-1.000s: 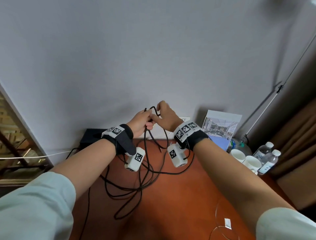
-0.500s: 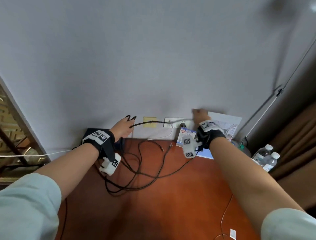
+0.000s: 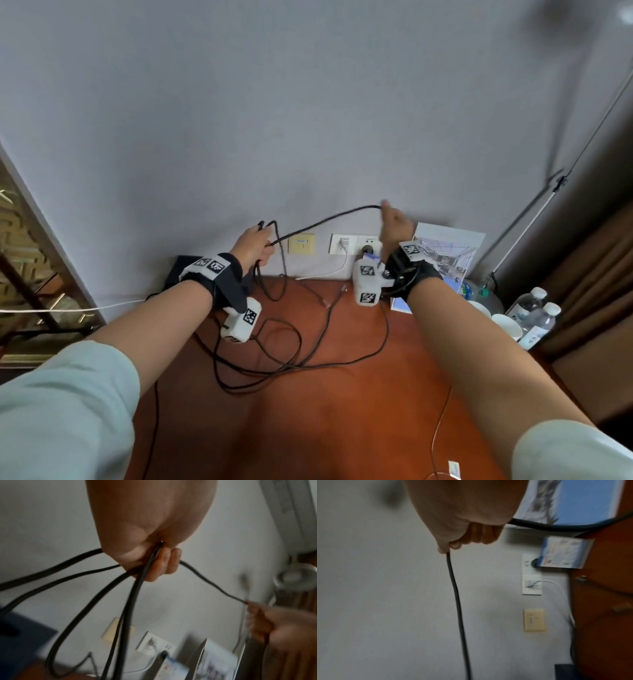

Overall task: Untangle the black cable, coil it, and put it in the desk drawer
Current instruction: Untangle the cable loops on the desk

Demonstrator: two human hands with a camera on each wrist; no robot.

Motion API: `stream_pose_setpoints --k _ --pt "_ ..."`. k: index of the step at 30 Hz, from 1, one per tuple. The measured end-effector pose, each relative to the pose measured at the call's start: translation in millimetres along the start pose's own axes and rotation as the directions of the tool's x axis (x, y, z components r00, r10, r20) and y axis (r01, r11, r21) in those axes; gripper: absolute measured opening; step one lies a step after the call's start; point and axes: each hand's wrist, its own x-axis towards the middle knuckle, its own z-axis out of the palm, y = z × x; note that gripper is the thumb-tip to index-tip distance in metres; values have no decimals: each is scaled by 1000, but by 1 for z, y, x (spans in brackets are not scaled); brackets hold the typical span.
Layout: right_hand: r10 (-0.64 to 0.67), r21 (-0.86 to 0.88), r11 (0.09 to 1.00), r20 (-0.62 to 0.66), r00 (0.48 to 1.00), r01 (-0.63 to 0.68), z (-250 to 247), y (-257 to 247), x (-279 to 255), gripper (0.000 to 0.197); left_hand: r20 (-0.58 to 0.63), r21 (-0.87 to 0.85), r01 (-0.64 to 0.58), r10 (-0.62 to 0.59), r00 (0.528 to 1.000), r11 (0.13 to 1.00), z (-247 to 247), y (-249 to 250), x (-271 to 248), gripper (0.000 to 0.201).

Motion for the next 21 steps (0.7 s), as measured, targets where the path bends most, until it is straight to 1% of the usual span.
stream_pose_setpoints --k 1,2,3,4,6,7,8,9,10,11,12,13,14,15,16,17,18,19,20,21 --pt "26 -38 999 -114 993 -30 -10 9 8 44 -83 79 -19 26 996 997 -6 -5 1 26" --pt "84 -51 994 -175 981 -94 -20 18 13 46 -166 187 -28 60 984 982 -10 -9 2 24" --pt "170 -36 983 -171 970 -179 -27 26 14 48 -226 297 -22 92 970 955 -13 -13 3 22" --pt "240 -40 968 -113 964 -246 -31 32 16 48 -258 380 -15 121 959 925 -13 -15 4 23" --pt "304 -216 933 55 951 -286 -37 39 13 44 -261 448 -43 176 949 893 -9 -12 3 27" --pt "336 -350 896 135 932 -272 -37 41 12 43 -238 459 -73 202 950 885 -5 -10 1 27" --pt "321 -466 858 154 935 -217 -31 42 10 44 -207 464 -112 231 951 878 -1 -7 0 27" --pt "228 -557 822 130 965 -119 -23 40 7 48 -168 463 -154 257 952 873 5 -3 -2 27" --pt "151 -563 825 162 975 -35 -13 35 -3 52 -125 468 -194 282 951 862 10 0 -5 26" --pt "82 -440 897 249 965 38 -2 32 -9 53 -85 482 -227 304 949 846 17 4 -7 27" --pt "36 -276 959 321 946 57 10 29 -12 48 -49 508 -250 318 947 824 23 7 -9 28" --pt "17 -151 987 425 905 52 23 24 -17 42 -21 534 -264 324 946 804 30 11 -11 30" --pt "-16 -92 993 517 856 74 31 15 -27 34 5 555 -276 329 944 784 36 14 -13 30" --pt "-51 -75 990 588 807 118 37 4 -36 25 32 572 -289 330 943 768 41 16 -15 29" --pt "-87 -86 980 632 770 181 40 -1 -40 19 59 570 -305 332 941 763 45 18 -17 27" --pt "-120 -94 967 654 747 238 42 -5 -41 22 75 536 -314 327 942 784 47 18 -17 25" --pt "-152 -107 950 661 735 293 42 -6 -40 29 78 477 -316 318 945 820 47 18 -16 23" --pt "-172 -99 946 651 739 308 40 -6 -36 33 71 417 -305 304 950 856 46 17 -14 22" --pt "-182 -81 954 610 771 289 37 -5 -32 35 58 376 -296 297 953 878 43 15 -12 22" --pt "-183 -49 967 545 818 249 33 -3 -27 37 38 351 -288 294 955 891 39 13 -11 22"
